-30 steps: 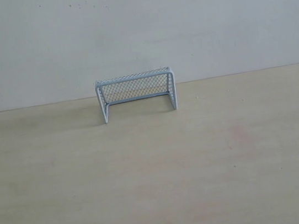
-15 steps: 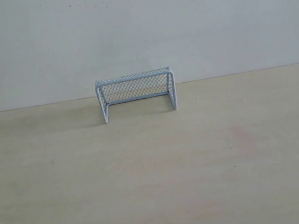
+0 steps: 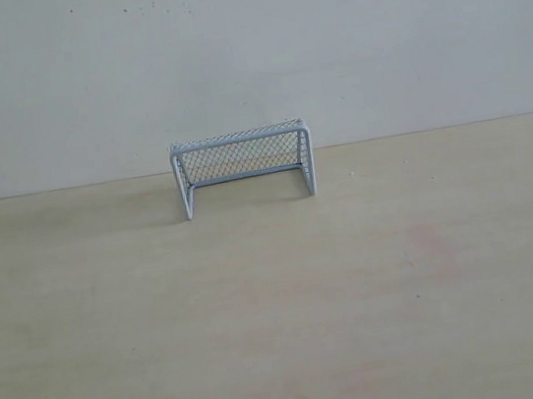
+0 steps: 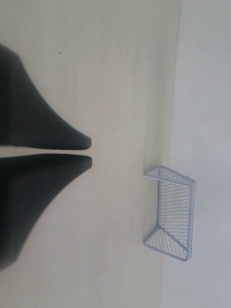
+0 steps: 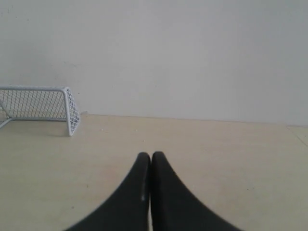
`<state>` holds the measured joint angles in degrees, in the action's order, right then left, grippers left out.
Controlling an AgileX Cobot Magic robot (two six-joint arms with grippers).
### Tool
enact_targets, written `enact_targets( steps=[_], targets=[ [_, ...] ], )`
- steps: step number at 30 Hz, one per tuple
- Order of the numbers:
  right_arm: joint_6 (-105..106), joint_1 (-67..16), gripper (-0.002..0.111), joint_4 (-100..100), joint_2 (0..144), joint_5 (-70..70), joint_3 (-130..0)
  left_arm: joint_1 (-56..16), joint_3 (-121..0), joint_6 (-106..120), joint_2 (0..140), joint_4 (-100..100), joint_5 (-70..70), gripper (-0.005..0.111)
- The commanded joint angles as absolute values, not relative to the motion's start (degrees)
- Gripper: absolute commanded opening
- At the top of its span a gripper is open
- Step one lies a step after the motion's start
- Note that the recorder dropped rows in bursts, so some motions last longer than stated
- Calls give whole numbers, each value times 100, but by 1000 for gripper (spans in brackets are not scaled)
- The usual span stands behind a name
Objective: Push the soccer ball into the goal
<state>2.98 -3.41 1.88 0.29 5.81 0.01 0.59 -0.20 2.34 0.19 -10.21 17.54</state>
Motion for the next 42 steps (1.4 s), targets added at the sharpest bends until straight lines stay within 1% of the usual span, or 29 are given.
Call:
enact_targets(
  steps=[1,7,42],
  targets=[
    [290,-317,0,368,0,1023,0,76,0,264,0,-1004,1737,4],
    [200,-317,0,368,0,1880,0,76,0,264,0,-1004,1737,4],
    [107,-283,0,356,0,1989,0,76,0,264,0,-1004,1737,4]
  ],
)
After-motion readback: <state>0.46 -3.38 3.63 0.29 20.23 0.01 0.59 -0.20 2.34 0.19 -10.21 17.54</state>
